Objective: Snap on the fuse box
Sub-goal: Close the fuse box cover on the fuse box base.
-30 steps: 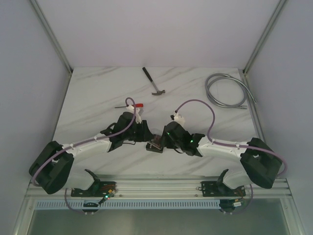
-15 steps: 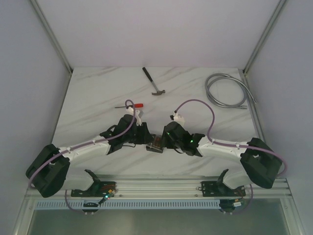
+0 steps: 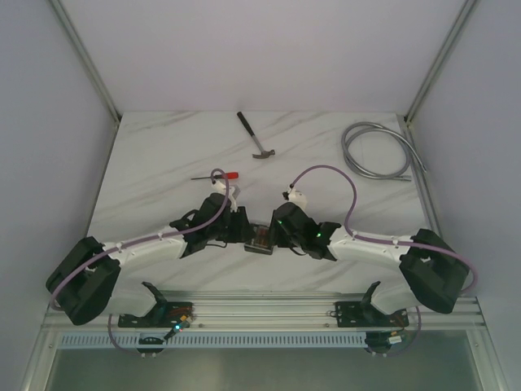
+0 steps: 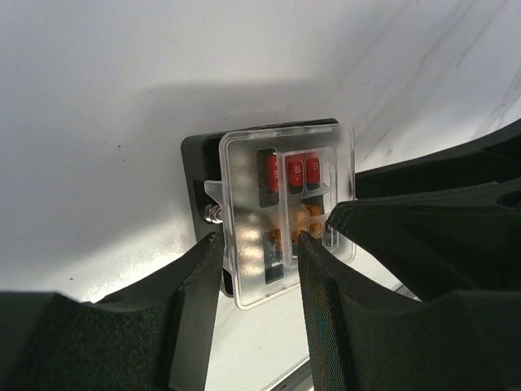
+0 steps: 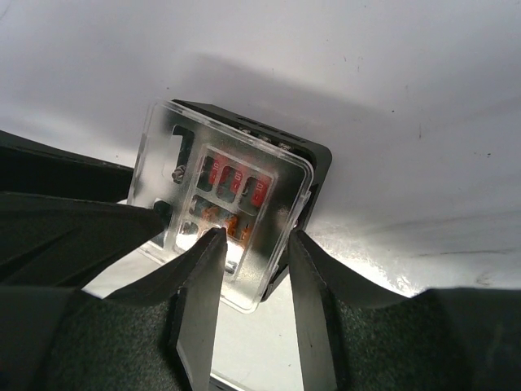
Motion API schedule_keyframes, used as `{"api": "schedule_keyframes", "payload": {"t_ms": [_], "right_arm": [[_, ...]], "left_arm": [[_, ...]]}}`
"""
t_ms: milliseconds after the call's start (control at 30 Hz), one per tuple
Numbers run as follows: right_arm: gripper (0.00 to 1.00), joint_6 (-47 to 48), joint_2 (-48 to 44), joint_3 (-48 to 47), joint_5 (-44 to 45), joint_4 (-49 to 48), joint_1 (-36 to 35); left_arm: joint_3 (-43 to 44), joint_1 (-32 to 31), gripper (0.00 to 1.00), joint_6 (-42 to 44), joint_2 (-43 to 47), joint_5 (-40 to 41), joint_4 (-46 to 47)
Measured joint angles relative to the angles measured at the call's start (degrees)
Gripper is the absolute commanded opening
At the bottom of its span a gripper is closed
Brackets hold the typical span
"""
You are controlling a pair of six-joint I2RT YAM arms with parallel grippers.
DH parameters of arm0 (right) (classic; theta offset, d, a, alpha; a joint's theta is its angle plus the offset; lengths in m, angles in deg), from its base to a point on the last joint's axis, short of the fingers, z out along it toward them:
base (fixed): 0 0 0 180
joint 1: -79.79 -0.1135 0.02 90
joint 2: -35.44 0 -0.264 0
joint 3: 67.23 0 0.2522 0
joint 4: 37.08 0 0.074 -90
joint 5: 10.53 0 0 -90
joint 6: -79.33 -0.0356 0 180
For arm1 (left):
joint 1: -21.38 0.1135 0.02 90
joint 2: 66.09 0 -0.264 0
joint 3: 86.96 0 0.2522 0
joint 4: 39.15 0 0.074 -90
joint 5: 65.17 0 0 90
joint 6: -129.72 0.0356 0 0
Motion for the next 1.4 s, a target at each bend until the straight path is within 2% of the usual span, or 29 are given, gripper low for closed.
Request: {"api": "schedule_keyframes", "payload": {"t_ms": [1400], "right_arm": [[0.42, 0.3, -1.5, 1.4, 0.4, 0.7, -0.1]], "left_arm": [[0.5, -2.7, 0.51, -0.4, -3.0, 2.2, -0.5]]}}
